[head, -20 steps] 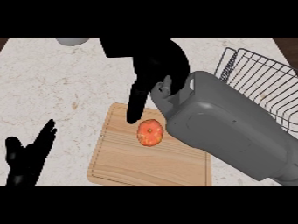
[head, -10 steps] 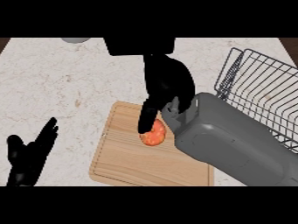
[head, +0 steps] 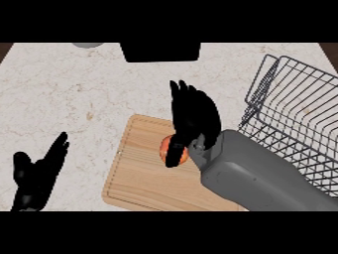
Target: Pick the squash from the cutting board and place it in the basket
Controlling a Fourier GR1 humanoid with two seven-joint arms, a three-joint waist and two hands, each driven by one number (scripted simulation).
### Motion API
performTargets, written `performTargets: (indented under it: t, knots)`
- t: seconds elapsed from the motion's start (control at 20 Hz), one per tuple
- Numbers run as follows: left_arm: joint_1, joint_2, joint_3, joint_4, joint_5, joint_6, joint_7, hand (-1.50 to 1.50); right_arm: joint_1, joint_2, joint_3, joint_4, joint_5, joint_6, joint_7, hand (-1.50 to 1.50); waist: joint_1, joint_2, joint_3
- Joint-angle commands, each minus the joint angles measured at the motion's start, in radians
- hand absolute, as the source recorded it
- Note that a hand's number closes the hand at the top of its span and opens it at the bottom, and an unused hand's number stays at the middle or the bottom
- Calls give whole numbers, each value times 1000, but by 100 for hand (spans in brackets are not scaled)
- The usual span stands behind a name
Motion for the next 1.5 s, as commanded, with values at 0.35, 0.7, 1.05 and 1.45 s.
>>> performTargets:
  t: [0.35,0.7,1.05,1.45]
  knots:
    - [23,-3,-9,82,0,-37,48,0,104,55,-1,4,143,-8,147,-150,12,12,-14]
    - [26,16,24,83,10,-57,51,0,172,96,-25,5,221,-21,93,-150,17,13,-14]
    - [24,-30,-13,52,-35,-18,66,0,214,165,-36,114,301,-38,22,-150,23,14,-13]
    - [56,-50,-38,-5,-60,0,89,0,277,191,-47,194,310,1,10,-150,25,13,-13]
